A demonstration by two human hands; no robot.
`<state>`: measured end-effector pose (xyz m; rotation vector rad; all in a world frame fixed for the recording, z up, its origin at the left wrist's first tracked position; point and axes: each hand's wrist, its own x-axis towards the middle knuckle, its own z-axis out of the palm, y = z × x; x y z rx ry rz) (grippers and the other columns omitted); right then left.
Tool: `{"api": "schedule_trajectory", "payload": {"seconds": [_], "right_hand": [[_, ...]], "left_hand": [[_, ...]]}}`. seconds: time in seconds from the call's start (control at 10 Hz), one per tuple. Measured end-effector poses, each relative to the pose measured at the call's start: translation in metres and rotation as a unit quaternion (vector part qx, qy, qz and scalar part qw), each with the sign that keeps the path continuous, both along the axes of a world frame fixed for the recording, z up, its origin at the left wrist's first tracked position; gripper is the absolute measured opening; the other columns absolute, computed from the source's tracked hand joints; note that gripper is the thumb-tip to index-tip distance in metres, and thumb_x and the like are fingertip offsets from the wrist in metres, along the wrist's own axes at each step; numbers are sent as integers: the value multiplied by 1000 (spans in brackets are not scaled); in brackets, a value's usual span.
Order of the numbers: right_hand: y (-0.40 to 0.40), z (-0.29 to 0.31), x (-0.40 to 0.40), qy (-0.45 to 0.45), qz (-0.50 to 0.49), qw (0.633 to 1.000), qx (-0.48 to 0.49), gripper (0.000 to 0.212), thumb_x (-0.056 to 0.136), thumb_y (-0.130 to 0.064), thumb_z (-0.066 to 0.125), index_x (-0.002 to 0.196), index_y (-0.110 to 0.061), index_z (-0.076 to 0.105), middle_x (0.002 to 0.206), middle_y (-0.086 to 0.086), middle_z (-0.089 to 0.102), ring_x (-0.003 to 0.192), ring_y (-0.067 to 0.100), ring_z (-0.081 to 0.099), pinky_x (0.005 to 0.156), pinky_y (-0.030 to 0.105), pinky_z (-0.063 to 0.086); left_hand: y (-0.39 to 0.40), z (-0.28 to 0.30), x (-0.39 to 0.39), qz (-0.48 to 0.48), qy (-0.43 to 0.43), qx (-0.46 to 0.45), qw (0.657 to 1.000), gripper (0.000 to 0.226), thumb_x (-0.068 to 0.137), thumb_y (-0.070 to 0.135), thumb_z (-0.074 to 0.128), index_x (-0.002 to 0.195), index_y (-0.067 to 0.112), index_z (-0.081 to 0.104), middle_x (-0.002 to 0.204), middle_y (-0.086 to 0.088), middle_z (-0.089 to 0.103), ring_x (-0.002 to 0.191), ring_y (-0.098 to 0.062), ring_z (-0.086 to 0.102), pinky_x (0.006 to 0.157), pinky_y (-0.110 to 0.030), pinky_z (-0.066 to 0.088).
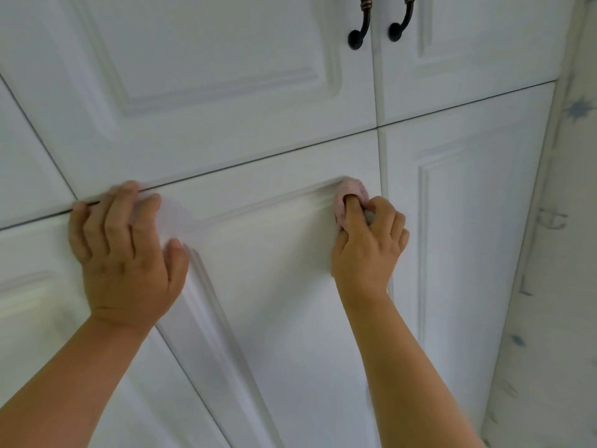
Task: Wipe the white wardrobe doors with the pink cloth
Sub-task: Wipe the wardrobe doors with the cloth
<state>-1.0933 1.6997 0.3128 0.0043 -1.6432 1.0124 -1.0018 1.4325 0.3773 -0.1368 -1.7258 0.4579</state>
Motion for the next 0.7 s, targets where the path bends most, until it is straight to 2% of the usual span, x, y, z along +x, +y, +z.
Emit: {"api": "schedule_trajectory", "payload": {"seconds": [0.1, 0.2, 0.3, 0.4, 0.5, 0.6, 0.7], "right_hand": [[-10, 9, 17, -86, 159, 973, -146, 7, 97, -19, 54, 97, -25, 58, 89, -26, 51, 79, 6, 52, 73, 30, 42], [-23, 31, 33, -79, 214, 956, -186, 16, 97, -23, 55, 85, -34, 52, 76, -20, 51, 73, 3, 52, 71, 29, 41], [-58, 33, 56, -7, 226, 971, -72, 28, 98, -7, 51, 78, -26, 57, 79, 2, 58, 78, 14, 55, 77, 29, 43], [-110, 17, 69, -28, 325, 945, -16, 13, 94, -19, 55, 99, -19, 67, 99, 2, 67, 102, 24, 63, 94, 45, 50], [-147, 1, 84, -5, 336, 940, 59, 21, 95, -18, 57, 111, -21, 70, 115, -5, 67, 107, 19, 58, 87, 41, 52], [-139, -8, 84, 47, 251, 944, 210, 38, 84, 3, 62, 118, -12, 72, 114, 6, 57, 98, 28, 53, 74, 42, 52], [-121, -4, 69, 32, 205, 961, 184, 48, 74, 11, 65, 115, -12, 71, 115, 7, 52, 101, 26, 51, 77, 38, 53]], "left_hand": [[-3, -2, 1, 2, 3, 6, 1000, 51, 85, 15, 56, 132, -4, 50, 139, -26, 45, 128, -44, 43, 111, -64, 29], [5, 0, -5, -23, 10, 4, 1000, 48, 86, 10, 54, 132, -3, 51, 139, -28, 49, 130, -43, 43, 111, -63, 30], [2, 0, -3, -46, 5, 12, 999, 44, 90, 8, 50, 133, -2, 53, 140, -27, 50, 131, -42, 44, 111, -63, 30], [-1, -1, -1, -73, 18, 19, 997, 41, 91, 3, 51, 131, -1, 56, 140, -26, 52, 131, -40, 45, 112, -62, 30], [-1, 3, 1, -104, 21, 19, 994, 36, 95, 3, 47, 129, 0, 59, 139, -23, 54, 131, -37, 47, 112, -60, 32], [-6, -1, 2, -132, 18, 9, 991, 39, 97, 1, 44, 133, 0, 58, 141, -19, 54, 133, -33, 47, 115, -57, 30], [-11, 0, -3, -152, 37, 8, 988, 41, 96, -7, 44, 135, -1, 57, 140, -17, 55, 131, -31, 51, 116, -55, 30]]}}
